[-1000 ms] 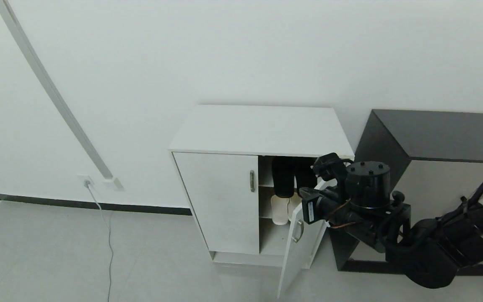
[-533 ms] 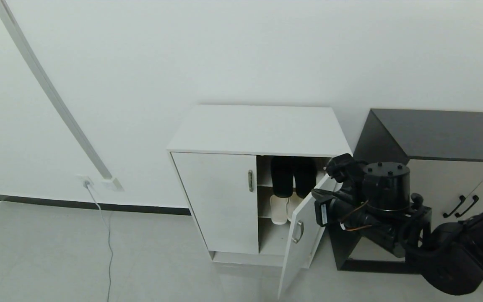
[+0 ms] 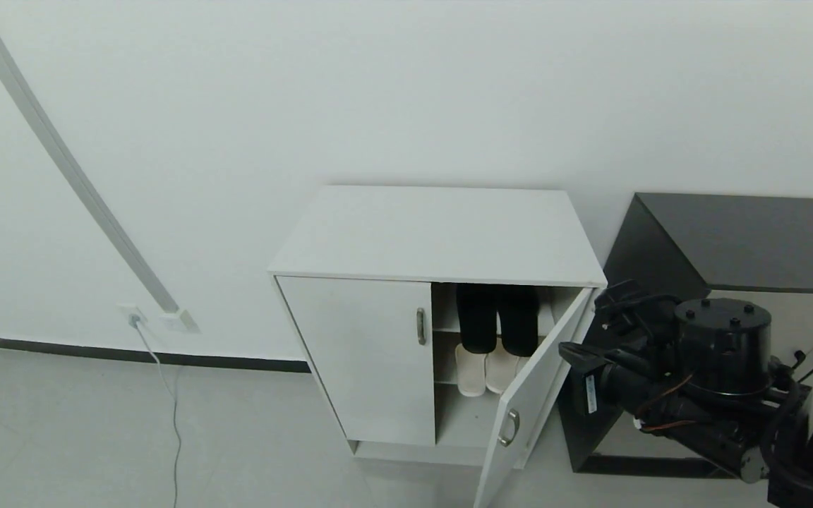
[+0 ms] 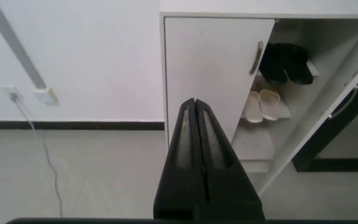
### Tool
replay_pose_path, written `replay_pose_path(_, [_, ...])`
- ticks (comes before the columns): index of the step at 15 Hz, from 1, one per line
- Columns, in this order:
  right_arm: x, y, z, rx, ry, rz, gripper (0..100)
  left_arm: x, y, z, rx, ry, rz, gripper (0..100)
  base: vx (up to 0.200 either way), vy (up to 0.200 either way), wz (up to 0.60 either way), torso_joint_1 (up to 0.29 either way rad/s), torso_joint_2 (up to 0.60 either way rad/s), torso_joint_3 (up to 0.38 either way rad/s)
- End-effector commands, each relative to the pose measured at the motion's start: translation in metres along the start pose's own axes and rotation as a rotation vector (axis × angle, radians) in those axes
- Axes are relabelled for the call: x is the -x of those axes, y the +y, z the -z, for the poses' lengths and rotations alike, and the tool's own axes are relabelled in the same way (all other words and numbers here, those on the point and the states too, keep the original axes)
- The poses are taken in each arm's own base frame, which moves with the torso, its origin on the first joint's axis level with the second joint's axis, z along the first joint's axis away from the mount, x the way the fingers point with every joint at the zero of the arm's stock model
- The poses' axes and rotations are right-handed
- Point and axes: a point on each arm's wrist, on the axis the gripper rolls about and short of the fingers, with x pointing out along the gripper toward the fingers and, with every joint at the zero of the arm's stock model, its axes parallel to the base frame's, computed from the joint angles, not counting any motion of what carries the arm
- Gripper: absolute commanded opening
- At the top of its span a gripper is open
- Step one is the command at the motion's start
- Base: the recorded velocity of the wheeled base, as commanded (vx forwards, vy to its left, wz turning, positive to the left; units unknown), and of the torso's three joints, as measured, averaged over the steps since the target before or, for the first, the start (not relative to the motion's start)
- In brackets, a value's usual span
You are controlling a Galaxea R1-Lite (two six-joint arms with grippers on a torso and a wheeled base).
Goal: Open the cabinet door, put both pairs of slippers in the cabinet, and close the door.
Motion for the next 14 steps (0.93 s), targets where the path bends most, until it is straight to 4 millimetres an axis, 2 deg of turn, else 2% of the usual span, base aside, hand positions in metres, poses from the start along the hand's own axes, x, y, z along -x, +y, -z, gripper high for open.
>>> replay_pose_path(1, [0.003,0.001,-0.001,-0.001,-0.008,-0.004,0,0.0,0.0,0.0,0.0,0.001,-0.001,0,0.0,0.0,-0.6,0.017,0.01,-0.002])
replay_pose_path(3, [0.003,0.001,-0.001,0.002,-0.008,-0.007,0,0.0,0.0,0.0,0.0,0.001,-0.001,0,0.0,0.0,-0.6,-0.012,0.0,0.005])
replay_pose_path(9, [0.009,0.009,0.011,0.038,0.033,-0.045,0,0.0,0.0,0.0,0.0,0.001,-0.001,0,0.0,0.0,0.0,0.0,0.0,0.0])
replay_pose_path(14, [0.018,0.031,0.026,0.072,0.063,-0.145,0,0.0,0.0,0.0,0.003,-0.001,-0.001,0,0.0,0.0,0.0,0.0,0.0,0.0])
